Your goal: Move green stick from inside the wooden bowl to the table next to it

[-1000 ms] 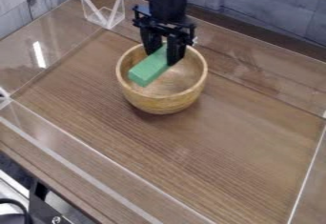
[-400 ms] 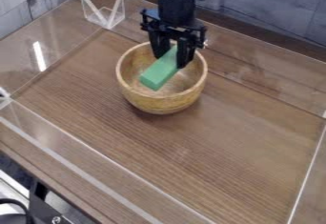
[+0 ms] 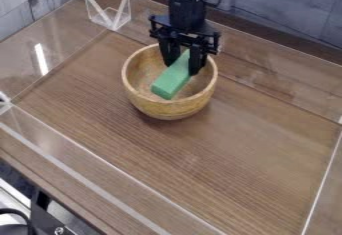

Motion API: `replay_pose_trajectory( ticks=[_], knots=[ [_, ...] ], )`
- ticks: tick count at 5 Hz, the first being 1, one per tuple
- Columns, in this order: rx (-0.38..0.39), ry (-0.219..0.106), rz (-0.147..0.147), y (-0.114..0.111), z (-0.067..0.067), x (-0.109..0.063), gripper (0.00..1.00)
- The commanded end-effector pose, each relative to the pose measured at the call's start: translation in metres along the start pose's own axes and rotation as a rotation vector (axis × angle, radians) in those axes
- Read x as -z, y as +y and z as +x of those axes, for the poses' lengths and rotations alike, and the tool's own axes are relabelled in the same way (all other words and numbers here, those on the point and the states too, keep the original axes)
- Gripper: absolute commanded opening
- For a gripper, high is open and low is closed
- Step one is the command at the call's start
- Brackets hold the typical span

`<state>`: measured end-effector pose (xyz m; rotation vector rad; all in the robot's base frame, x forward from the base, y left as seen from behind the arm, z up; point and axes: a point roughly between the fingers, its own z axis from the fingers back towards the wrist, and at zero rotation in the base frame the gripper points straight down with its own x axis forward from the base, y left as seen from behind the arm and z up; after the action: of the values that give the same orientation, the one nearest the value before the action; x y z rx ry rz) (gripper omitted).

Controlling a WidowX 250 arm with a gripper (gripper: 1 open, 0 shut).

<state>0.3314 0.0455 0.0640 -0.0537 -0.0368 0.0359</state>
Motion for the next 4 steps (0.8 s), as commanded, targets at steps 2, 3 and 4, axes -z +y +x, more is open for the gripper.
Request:
replay_pose_trajectory(
  ticks=[2,3,4],
  knots=[
    [-0.016,-0.040,0.011,0.002,0.000,-0.007,0.00],
    [-0.039,-0.042,0.015,0.003,-0.009,-0.009,0.00],
    [-0.060,-0.045,0.019,0.004,-0.016,-0.013,0.00]
  ],
)
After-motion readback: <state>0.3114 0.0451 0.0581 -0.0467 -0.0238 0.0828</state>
